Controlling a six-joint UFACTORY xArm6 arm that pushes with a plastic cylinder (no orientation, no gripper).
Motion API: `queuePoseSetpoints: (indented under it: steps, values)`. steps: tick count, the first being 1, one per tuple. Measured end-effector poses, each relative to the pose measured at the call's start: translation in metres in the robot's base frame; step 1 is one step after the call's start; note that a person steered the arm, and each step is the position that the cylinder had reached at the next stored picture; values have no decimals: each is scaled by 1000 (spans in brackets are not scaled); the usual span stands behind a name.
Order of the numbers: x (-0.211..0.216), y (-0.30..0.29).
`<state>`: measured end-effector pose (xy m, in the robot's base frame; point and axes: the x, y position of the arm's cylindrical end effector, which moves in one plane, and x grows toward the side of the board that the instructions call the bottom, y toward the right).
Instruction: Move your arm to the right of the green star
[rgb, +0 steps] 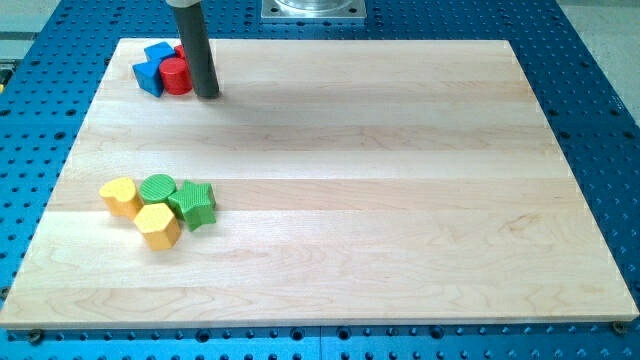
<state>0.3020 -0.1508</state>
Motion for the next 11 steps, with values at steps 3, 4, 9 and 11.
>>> queuePoseSetpoints:
  steps: [3,4,9,11]
  values:
    - [8,6]
    - [14,8]
    - [147,57]
    - [232,76]
